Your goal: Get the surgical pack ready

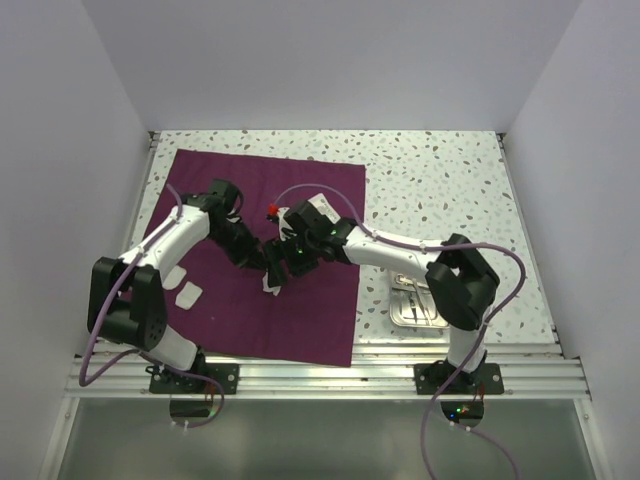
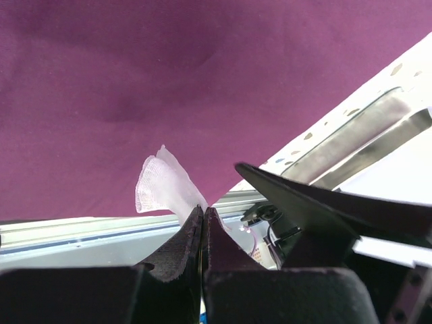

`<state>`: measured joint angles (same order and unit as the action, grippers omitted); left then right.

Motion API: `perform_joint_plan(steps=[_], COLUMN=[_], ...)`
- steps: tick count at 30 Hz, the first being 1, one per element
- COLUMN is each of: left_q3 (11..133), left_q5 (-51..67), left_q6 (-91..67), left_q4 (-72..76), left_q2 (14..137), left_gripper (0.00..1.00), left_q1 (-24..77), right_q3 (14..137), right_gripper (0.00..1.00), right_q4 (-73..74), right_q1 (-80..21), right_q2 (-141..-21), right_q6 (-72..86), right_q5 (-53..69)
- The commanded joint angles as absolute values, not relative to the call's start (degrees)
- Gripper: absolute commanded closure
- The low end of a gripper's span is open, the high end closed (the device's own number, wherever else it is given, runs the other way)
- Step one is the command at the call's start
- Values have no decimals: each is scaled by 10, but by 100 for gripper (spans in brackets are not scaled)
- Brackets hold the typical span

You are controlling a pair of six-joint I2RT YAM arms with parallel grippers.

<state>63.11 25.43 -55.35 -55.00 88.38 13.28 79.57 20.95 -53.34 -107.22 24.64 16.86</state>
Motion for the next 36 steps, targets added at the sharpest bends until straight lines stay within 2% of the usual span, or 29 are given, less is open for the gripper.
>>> perform_joint_plan(steps=[1,8,11,14,15,17,20,21,22,25,28,31,33,34,36], left_q3=[633,619,616,620,620,621,625,628,632,642,643,664,704,720,754], left_q5=[276,282,283,284,282,285,287,281,278,271,268,228,164,143,89], left_q6=[-565,-574,-574,-572,-571,-571,-572,-571,-566,-563,-554,-523,-498,-462,-430], left_q4=[-546,-536,-534,-528,-527,-520,-512,-510,-510,-505,-493,-508,-525,-533,-552], left_q2=[864,857,856,856,857,858,860,860,862,863,861,860,862,865,866], left_gripper=[100,100,100,100,100,100,99,96,89,80,50,36,29,23,20], left_q1=[136,140,141,141,141,140,140,140,140,139,136,124,120,119,119], right_q3=[814,802,803,808,808,804,795,794,791,784,780,773,754,746,719], right_gripper=[27,41,54,77,92,100,100,100,100,100,100,100,100,100,100], right_q4=[182,148,140,150,151,157,164,167,172,172,184,203,212,221,235], right_q1=[-537,-537,-538,-538,-538,-537,-538,-538,-538,-537,-536,-528,-510,-499,-460], right_q2=[-1078,-1075,-1082,-1088,-1086,-1080,-1072,-1068,-1065,-1054,-1042,-1023,-1004,-993,-950], right_q6=[250,276,286,285,283,281,278,277,274,273,269,260,259,259,258], right_q5=[153,160,176,183,185,185,187,187,187,190,188,184,181,178,172])
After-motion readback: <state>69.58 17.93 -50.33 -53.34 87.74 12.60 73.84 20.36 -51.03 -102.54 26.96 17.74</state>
